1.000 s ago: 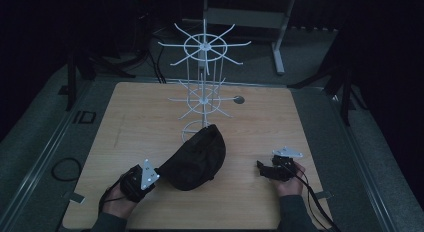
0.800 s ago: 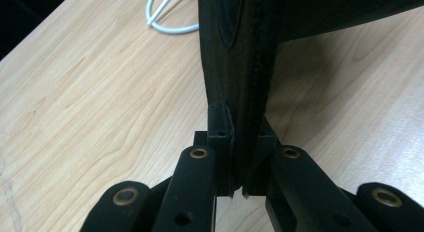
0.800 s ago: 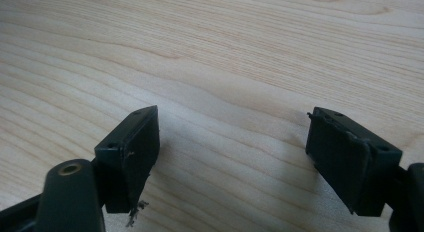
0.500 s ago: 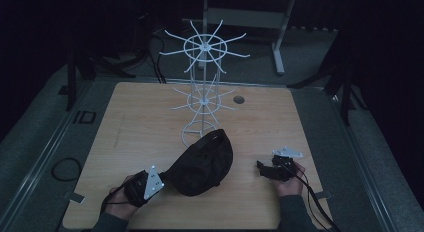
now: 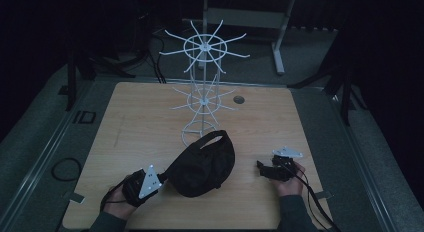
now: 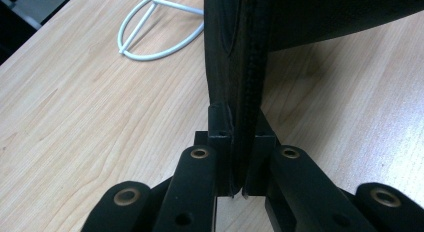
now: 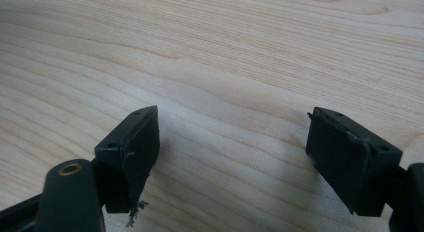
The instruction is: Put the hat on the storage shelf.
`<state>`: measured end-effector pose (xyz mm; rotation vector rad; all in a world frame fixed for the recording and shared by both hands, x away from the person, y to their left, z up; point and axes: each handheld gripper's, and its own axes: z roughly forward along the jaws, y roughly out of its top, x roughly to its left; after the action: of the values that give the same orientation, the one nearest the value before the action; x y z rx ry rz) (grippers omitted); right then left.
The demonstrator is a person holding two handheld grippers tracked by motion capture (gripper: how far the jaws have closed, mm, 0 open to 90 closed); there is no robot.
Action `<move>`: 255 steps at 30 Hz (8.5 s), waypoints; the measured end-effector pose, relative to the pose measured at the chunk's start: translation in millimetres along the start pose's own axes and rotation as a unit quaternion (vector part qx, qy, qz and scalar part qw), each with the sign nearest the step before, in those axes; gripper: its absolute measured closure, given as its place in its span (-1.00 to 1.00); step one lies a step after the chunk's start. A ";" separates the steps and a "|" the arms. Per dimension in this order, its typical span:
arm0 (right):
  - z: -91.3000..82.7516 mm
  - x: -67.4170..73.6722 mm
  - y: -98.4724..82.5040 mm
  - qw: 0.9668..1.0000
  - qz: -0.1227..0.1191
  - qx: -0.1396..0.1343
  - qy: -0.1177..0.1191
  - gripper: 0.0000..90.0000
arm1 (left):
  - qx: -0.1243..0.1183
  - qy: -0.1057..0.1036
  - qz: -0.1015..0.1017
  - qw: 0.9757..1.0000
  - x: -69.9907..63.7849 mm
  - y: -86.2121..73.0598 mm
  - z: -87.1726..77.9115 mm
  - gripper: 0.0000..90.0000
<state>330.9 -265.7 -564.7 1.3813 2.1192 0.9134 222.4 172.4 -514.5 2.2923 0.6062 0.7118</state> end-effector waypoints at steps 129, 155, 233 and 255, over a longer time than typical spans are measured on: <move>1.7 -0.8 2.0 1.000 0.001 0.001 0.005 -0.53 | -0.218 -0.117 -0.074 0.966 42.1 112.1 -59.7 0.92; 1.7 -1.0 2.0 1.000 0.000 0.000 0.005 -0.53 | -0.221 -0.122 -0.106 0.962 51.3 111.5 -49.8 0.92; 1.8 -0.8 2.0 1.000 0.002 -0.001 0.004 -0.53 | -0.219 -0.124 -0.193 0.948 66.3 94.1 -21.3 0.02; 1.7 -0.9 2.0 1.000 0.001 0.000 0.004 -0.53 | -0.217 -0.101 -0.225 0.944 70.1 91.0 -23.6 -0.41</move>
<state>333.7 -265.5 -564.4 1.3825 2.1237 0.9220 280.6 162.0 -413.1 1.7059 0.7559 0.3380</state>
